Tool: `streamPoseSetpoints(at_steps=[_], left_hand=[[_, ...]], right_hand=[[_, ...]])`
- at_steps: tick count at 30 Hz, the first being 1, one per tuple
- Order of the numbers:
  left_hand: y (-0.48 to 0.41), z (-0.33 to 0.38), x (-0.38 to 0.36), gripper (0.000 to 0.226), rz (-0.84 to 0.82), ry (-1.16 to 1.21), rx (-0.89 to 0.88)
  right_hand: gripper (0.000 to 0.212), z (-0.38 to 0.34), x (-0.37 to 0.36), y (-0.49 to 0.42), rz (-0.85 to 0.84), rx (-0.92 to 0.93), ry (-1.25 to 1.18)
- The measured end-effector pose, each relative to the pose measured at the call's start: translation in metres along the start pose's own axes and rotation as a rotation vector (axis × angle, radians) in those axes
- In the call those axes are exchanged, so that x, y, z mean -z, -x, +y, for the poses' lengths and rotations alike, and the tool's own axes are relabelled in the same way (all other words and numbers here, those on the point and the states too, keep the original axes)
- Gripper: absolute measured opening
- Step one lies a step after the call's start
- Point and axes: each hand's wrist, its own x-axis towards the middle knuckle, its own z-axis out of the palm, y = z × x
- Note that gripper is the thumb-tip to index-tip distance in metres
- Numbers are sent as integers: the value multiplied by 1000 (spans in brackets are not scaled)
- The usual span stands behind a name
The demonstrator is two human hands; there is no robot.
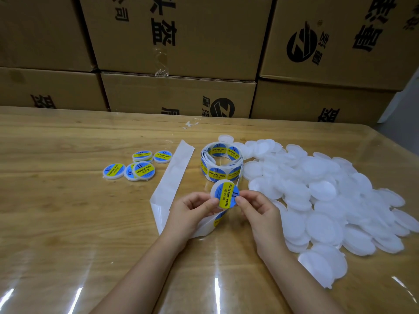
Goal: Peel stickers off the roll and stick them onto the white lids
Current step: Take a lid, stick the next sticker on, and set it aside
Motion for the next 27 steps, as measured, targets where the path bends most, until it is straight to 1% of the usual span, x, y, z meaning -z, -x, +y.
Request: streamPoseSetpoints(at_steps=[9, 19, 27], left_hand=[[1, 1, -2, 20, 11, -11, 9], [2, 1, -1, 18, 11, -31, 6], [2, 2, -1, 23, 6, -64, 8]], right_hand=[[15, 1, 0, 0, -7, -7, 23], [14, 2, 0, -1, 6, -9, 37], [14, 4, 0, 0, 7, -11, 44]])
